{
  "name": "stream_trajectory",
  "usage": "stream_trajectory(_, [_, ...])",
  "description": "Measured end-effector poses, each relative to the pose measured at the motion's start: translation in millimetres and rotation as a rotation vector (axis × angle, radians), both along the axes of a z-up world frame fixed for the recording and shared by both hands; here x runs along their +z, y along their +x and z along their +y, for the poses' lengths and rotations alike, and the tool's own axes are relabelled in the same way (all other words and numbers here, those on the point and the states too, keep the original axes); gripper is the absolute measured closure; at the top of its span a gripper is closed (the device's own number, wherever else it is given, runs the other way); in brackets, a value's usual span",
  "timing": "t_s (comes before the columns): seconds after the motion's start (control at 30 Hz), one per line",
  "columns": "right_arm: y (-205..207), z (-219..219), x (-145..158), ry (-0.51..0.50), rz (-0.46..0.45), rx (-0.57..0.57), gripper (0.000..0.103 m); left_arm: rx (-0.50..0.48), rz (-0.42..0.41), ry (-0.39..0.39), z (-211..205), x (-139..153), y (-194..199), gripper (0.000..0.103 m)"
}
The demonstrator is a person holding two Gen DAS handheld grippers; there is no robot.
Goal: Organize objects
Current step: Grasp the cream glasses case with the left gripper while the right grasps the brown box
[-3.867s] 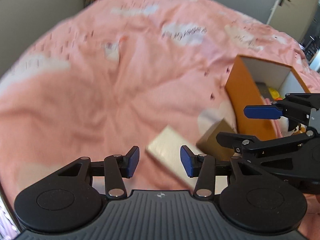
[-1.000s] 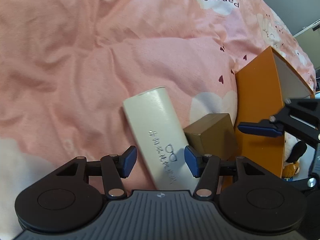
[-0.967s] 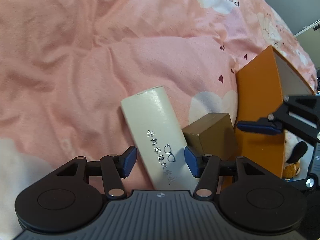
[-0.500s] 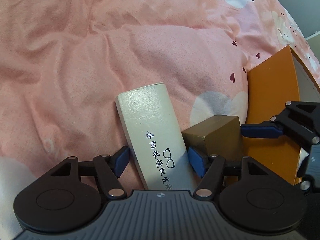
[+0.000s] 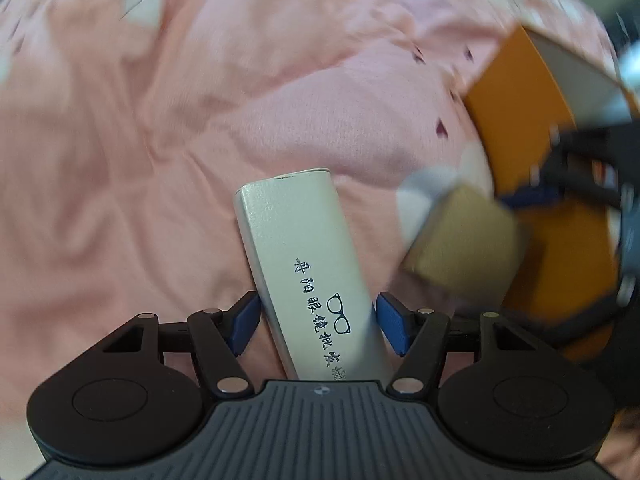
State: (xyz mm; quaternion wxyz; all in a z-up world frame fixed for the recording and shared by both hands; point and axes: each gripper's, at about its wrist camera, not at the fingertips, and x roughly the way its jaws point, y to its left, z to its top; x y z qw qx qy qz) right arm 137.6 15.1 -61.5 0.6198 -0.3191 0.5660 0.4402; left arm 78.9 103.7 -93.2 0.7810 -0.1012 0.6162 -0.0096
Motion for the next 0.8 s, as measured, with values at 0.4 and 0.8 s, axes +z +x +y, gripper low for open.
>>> stream_trajectory(0.4, [12, -5, -13, 0.004, 0.034, -0.095, 0.037, 0.255, 0.032, 0.008, -1, -6, -14, 0.027])
stream_trajectory(0.8, [1, -13, 7, 0.085, -0.033, -0.089, 0.042, 0.207, -0.082, 0.024, -4, 15, -27, 0.034])
